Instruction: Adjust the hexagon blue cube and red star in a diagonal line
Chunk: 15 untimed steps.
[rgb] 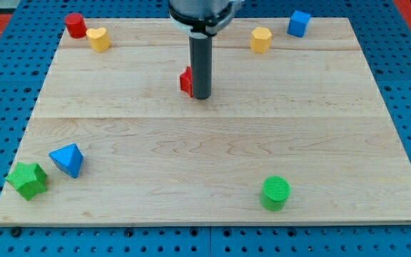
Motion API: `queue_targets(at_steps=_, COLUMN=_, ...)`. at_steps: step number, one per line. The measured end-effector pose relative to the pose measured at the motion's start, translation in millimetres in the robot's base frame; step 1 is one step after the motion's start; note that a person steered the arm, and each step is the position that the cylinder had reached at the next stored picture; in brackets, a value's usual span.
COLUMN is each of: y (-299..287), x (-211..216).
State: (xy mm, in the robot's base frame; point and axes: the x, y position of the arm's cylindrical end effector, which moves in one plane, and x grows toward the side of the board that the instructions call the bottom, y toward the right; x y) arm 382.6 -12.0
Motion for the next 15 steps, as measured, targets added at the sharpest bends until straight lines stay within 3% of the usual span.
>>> queue_targets(at_steps=3, y=9, x=-124)
queue_targets(at_steps=4, y=45, x=-147)
queue_targets(at_steps=6, y=124, x=-147)
queue_targets(at_steps=8, y=74, x=-148)
queue_targets(at_steps=10, y=150, x=-189)
queue_targets(at_steps=11, y=178, x=-181)
queue_targets(at_steps=15, y=183, x=-140)
